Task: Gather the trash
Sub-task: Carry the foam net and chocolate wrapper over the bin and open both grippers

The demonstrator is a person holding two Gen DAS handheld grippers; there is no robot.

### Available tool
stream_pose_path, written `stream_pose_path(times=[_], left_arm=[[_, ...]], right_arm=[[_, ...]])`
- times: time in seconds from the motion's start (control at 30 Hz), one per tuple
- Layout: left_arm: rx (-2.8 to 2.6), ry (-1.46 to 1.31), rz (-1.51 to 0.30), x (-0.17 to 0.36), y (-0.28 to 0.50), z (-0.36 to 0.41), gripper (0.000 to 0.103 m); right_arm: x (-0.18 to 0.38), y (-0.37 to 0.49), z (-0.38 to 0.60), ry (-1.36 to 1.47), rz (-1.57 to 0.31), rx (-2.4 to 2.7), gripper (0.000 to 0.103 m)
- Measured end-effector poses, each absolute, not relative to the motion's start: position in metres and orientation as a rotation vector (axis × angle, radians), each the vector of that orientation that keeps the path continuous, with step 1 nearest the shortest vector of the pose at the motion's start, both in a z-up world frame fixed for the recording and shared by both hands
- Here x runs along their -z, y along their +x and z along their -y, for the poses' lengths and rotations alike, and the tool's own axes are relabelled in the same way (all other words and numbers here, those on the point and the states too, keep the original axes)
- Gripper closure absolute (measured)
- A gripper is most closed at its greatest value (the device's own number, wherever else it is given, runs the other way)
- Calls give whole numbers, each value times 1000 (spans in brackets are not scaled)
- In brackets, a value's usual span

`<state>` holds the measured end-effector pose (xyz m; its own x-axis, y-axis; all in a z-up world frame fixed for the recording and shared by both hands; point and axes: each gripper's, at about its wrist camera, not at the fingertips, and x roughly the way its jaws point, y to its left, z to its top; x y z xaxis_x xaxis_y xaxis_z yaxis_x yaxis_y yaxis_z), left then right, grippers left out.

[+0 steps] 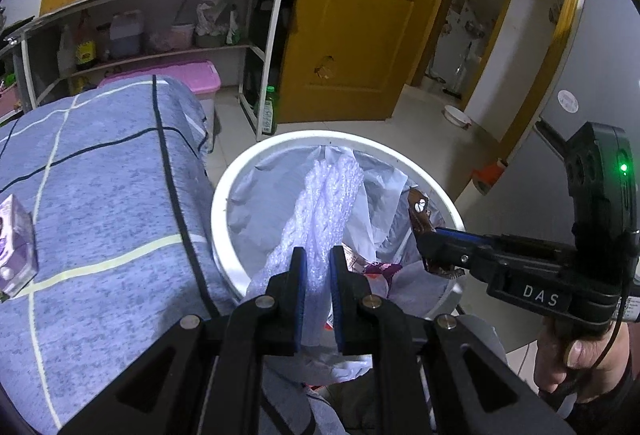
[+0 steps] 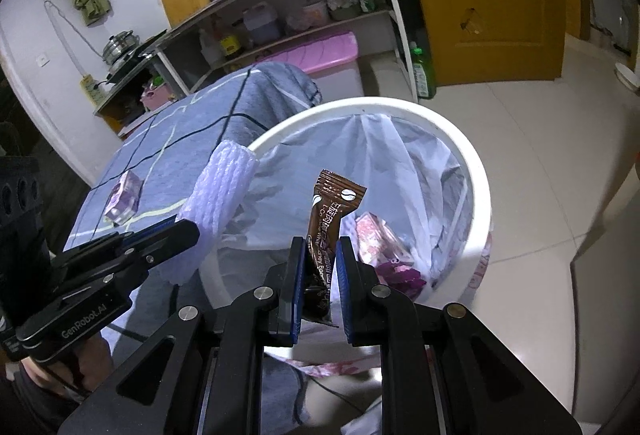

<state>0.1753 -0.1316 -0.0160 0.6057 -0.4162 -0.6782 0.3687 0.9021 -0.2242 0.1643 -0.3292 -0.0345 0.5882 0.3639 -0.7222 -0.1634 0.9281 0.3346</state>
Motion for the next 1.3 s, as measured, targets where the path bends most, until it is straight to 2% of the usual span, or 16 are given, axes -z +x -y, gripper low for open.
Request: stream_pose_path(times=[0.33, 0.4, 0.47, 0.53, 1.3], left_arm=[[463, -58, -812, 20, 184, 138, 87], [463, -60, -816, 22, 184, 138, 85], [464, -64, -818, 22, 184, 138, 69], [467, -69, -812, 22, 183, 137, 62], [442, -99, -752, 3, 155, 115, 61]], right_arm=[[44, 173, 332, 243, -932, -295, 84], [44, 173, 333, 241, -932, -293, 76], [44, 173, 333, 239, -929, -293, 67], [43, 172, 332, 239, -924, -292, 65], [16, 149, 321, 204, -857, -326, 65]])
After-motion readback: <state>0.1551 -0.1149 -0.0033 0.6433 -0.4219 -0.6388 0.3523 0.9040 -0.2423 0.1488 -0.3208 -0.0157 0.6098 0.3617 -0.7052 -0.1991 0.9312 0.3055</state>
